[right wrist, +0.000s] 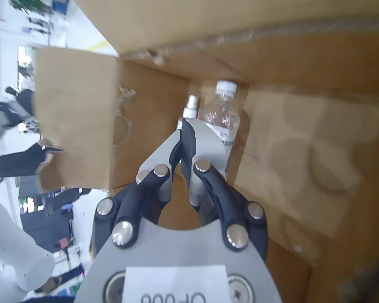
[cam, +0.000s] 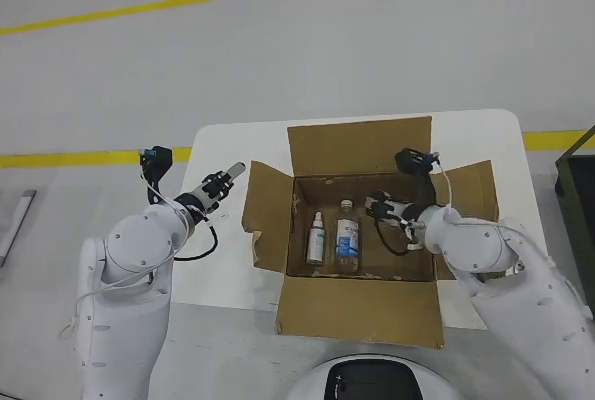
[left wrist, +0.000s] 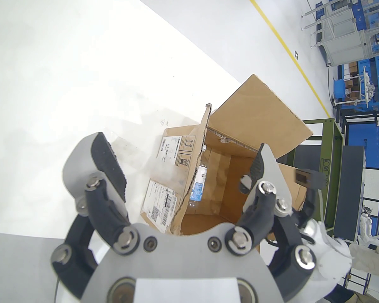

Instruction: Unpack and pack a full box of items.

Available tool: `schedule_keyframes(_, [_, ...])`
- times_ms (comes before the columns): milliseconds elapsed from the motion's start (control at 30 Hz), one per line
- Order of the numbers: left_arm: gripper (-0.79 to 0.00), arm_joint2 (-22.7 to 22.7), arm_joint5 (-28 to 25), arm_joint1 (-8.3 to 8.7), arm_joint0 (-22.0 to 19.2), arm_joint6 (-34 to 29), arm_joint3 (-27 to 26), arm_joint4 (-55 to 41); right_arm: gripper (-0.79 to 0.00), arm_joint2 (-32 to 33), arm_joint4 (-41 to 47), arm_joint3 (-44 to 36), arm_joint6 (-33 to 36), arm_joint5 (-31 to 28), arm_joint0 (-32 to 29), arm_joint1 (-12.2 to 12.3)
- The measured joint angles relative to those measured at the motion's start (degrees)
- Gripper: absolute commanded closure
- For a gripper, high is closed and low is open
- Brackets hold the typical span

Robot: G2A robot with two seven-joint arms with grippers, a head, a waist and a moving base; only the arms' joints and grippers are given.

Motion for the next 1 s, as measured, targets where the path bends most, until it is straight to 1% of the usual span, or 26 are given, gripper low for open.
schedule_keyframes(67, [-0.785,0.0,0.0,0.0,0.0,0.0,0.0,0.0,0.0,5.58,-1.48,-6.79,-0.32,0.79,-4.16,0.77])
schedule_keyframes(100, [-0.785,0.0,0.0,0.0,0.0,0.0,0.0,0.0,0.0,9.48,-2.42,-11.09,-0.69,1.29,-7.07,1.19])
schedule_keyframes(200, [-0.785,0.0,0.0,0.0,0.0,0.0,0.0,0.0,0.0,18.94,-5.84,-20.18,-0.96,2.3,-14.41,1.99])
schedule_keyframes(267, [-0.785,0.0,0.0,0.0,0.0,0.0,0.0,0.0,0.0,23.87,-8.52,-24.24,-0.16,2.87,-18.71,2.32])
schedule_keyframes(333, [-0.785,0.0,0.0,0.0,0.0,0.0,0.0,0.0,0.0,28.95,-10.75,-25.9,0.84,2.14,-22.69,2.61])
schedule_keyframes(500, [-0.785,0.0,0.0,0.0,0.0,0.0,0.0,0.0,0.0,38.77,-12.94,-25.56,5.81,-0.3,-30.59,3.02])
schedule_keyframes(633, [-0.785,0.0,0.0,0.0,0.0,0.0,0.0,0.0,0.0,43.19,-16.5,-25.58,11.55,-1.28,-36.69,3.25])
schedule_keyframes(700, [-0.785,0.0,0.0,0.0,0.0,0.0,0.0,0.0,0.0,44.2,-18.32,-25.58,14.35,-1.73,-39.17,3.35])
schedule_keyframes(800, [-0.785,0.0,0.0,0.0,0.0,0.0,0.0,0.0,0.0,43.94,-21.55,-25.49,18.67,-2.57,-41.8,3.55])
schedule_keyframes(900, [-0.785,0.0,0.0,0.0,0.0,0.0,0.0,0.0,0.0,42.21,-26.46,-23.82,23.16,-3.74,-42.65,3.95])
schedule_keyframes(1000, [-0.785,0.0,0.0,0.0,0.0,0.0,0.0,0.0,0.0,39.35,-29.17,-21.1,25.16,-4.23,-40.85,4.19])
